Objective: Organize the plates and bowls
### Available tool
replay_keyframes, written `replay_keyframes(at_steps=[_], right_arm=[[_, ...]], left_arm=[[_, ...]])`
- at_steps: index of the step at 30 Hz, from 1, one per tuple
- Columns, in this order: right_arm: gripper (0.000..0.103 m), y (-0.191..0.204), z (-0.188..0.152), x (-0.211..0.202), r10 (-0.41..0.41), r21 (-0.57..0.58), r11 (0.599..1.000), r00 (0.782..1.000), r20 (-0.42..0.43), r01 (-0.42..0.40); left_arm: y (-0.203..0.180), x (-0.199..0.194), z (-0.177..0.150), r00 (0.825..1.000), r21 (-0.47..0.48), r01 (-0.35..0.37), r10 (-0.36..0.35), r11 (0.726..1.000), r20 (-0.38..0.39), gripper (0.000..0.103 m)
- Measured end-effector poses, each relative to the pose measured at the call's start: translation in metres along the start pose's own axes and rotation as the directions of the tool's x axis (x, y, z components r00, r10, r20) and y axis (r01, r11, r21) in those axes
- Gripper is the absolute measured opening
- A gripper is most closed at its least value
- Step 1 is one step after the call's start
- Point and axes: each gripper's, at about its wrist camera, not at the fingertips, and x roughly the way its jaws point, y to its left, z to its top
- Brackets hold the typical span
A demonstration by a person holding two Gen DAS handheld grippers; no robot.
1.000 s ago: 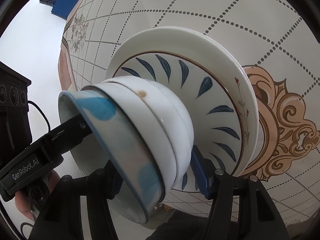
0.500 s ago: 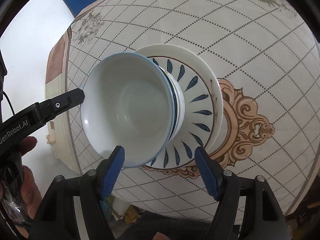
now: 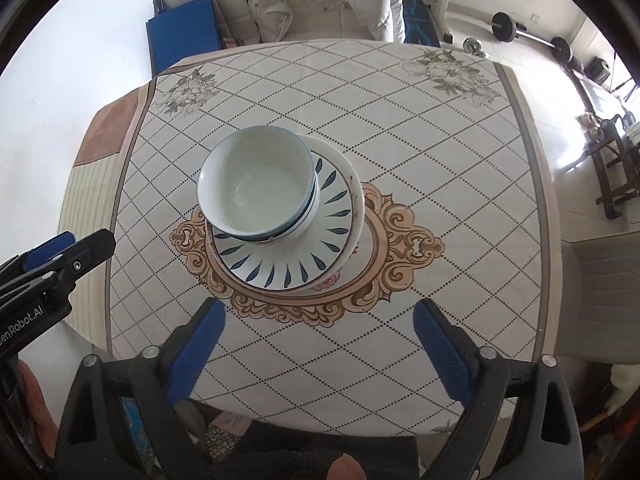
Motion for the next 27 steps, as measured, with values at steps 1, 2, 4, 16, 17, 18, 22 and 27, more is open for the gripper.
replay_keyframes(at_steps=[1, 2, 4, 16, 17, 18, 22, 27], right_arm=[[0.100, 0.000, -0.005, -0.010, -0.012, -0.011, 1.000, 1.000, 0.024, 0.013], [0.100, 0.000, -0.010, -0.020, -0.024, -0.020, 0.999, 0.999, 0.048, 0.025], [0.101, -0.001, -0.020, -0.038, -0.052, -0.028, 0.998, 0.994, 0.093, 0.055], [0.103, -0.012, -0.075, -0.135, -0.101, -0.027, 0.993, 0.947, 0.304, 0.115], [0.103, -0.013, -0.080, -0.142, -0.099, -0.029, 0.993, 0.944, 0.315, 0.114], [0.103, -0.015, -0.086, -0.150, -0.096, -0.029, 0.993, 0.940, 0.328, 0.112], [0.103, -0.018, -0.116, -0.188, -0.099, -0.032, 0.992, 0.922, 0.374, 0.119], [0.103, -0.018, -0.159, -0.240, -0.111, -0.029, 0.990, 0.891, 0.441, 0.137]], left_arm=[[-0.002, -0.007, -0.004, 1.000, 0.001, -0.002, 0.002, 1.000, 0.015, 0.092], [-0.003, -0.014, -0.008, 1.000, 0.005, 0.001, -0.001, 1.000, 0.028, 0.094], [-0.005, -0.029, -0.016, 0.998, -0.001, 0.001, -0.001, 1.000, 0.059, 0.099], [-0.027, -0.117, -0.067, 0.974, -0.050, -0.047, 0.057, 0.998, 0.220, 0.101], [-0.029, -0.126, -0.072, 0.970, -0.054, -0.048, 0.059, 0.997, 0.234, 0.101], [-0.031, -0.135, -0.077, 0.968, -0.055, -0.049, 0.061, 0.997, 0.244, 0.101], [-0.037, -0.172, -0.100, 0.955, -0.054, -0.054, 0.067, 0.997, 0.288, 0.101], [-0.043, -0.213, -0.128, 0.939, -0.050, -0.058, 0.072, 0.997, 0.335, 0.101]])
